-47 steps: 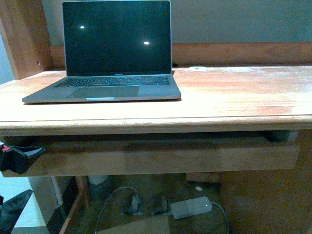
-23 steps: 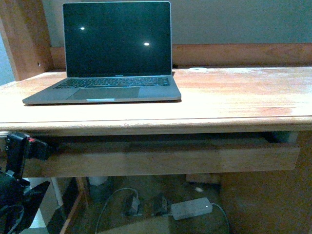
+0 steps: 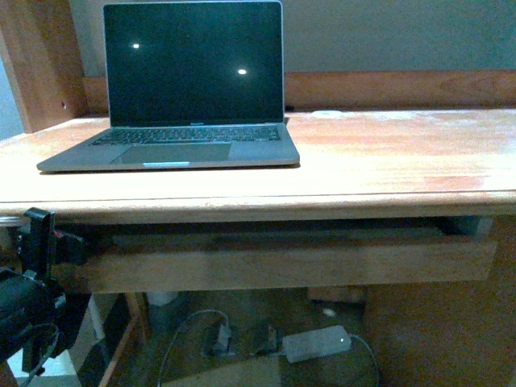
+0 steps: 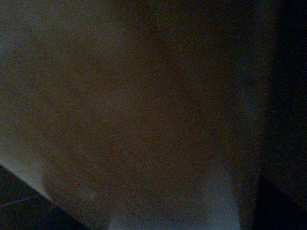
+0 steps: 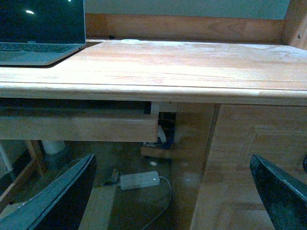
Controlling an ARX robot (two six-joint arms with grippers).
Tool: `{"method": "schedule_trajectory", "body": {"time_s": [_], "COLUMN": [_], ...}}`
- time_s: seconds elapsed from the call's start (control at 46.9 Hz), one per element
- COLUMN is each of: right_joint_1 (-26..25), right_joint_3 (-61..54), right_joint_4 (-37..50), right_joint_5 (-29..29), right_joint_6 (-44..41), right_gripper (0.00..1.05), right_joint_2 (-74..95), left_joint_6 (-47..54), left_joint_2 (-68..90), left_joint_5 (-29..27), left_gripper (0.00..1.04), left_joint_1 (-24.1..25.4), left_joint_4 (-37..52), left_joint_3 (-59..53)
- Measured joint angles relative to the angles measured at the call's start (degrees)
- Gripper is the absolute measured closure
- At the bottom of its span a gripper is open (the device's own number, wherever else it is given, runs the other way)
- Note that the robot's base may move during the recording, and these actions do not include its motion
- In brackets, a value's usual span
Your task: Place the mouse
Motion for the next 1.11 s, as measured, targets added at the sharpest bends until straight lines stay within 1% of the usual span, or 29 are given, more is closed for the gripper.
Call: {"method": "schedule_trajectory", "body": {"time_s": [0.064,0.149,0.234,0.298,0.362,0.384,0.426,0.533,0.597,0.703,0.767,0.81,0.895,0.916,0.938,0.959,0.98,1.002,1.023,1.044,1.065,1.108], "right_joint_1": [0.0,0.0,0.0,0.0,0.0,0.0,0.0,0.0,0.0,0.0,0.0,0.0,0.0,0.0,0.0,0.0,0.0,0.0,0.0,0.0,0.0,0.0], "right_joint_3": [0.0,0.0,0.0,0.0,0.0,0.0,0.0,0.0,0.0,0.0,0.0,0.0,0.0,0.0,0.0,0.0,0.0,0.0,0.0,0.0,0.0,0.0], "right_joint_4": [-0.02,-0.02,0.0,0.0,0.0,0.0,-0.02,-0.02,-0.02,-0.02,-0.02,-0.02,-0.02,-0.02,0.0,-0.02,-0.02,0.0,0.02,0.0,-0.04,-0.02], "right_joint_5": [0.0,0.0,-0.02,0.0,-0.02,0.0,-0.02,0.0,0.04,-0.09,-0.02,0.0,0.0,0.02,0.0,-0.02,-0.07,0.02,-0.07,-0.22,-0.17,0.02], "right_joint_6": [0.0,0.0,0.0,0.0,0.0,0.0,0.0,0.0,0.0,0.0,0.0,0.0,0.0,0.0,0.0,0.0,0.0,-0.02,-0.04,-0.02,-0.02,0.0], "right_gripper": [0.07,0.07,0.07,0.07,0.07,0.07,0.07,0.07,0.07,0.07,0.07,0.07,0.07,0.07,0.07,0.07,0.07,0.07,0.07,0.07,0.07,0.07], "right_joint_2": [0.0,0.0,0.0,0.0,0.0,0.0,0.0,0.0,0.0,0.0,0.0,0.0,0.0,0.0,0.0,0.0,0.0,0.0,0.0,0.0,0.0,0.0], "left_joint_6": [-2.47,-4.48,-4.52,-4.22,-3.02,-0.07,9.01,23.19,29.59,36.06,39.43,41.27,46.21,49.62,55.23,61.11,67.12,71.08,73.68,74.34,74.69,74.47], "left_joint_2": [-0.92,-6.62,-13.27,-18.32,-23.69,-25.66,-29.33,-33.07,-36.33,-41.57,-44.26,-46.8,-52.89,-55.52,-58.6,-61.83,-64.92,-67.54,-69.83,-71.89,-73.68,-75.58], "left_joint_5": [0.17,0.87,2.16,4.63,6.86,7.1,7.06,7.98,8.74,11.15,11.32,10.75,11.43,12.41,10.32,6.73,5.62,4.35,4.04,3.23,2.47,1.53], "left_gripper": [0.47,0.48,0.49,0.49,0.48,0.42,0.3,0.05,0.07,0.06,0.06,0.05,0.05,0.05,0.06,0.07,0.07,0.07,0.08,0.13,0.18,0.29], "left_joint_1": [-0.15,-0.33,-0.02,1.18,2.49,2.67,2.97,4.24,5.4,7.87,9.46,10.49,13.05,13.84,14.03,14.67,15.04,15.12,15.02,14.34,13.62,12.55], "left_joint_4": [0.96,0.83,-3.06,-7.93,-15.34,-18.23,-27.32,-47.3,-57.16,-73.77,-79.82,-81.53,-86.53,-88.26,-88.5,-85.72,-84.35,-83.8,-80.61,-71.3,-64.7,-54.49], "left_joint_3": [-1.97,-10.25,-16.48,-19.37,-20.46,-20.39,-19.41,-13.57,-11.32,-7.91,-6.84,-6.67,-6.91,-6.91,-6.99,-6.88,-5.4,-3.69,-3.08,-5.55,-8.22,-14.58]}}
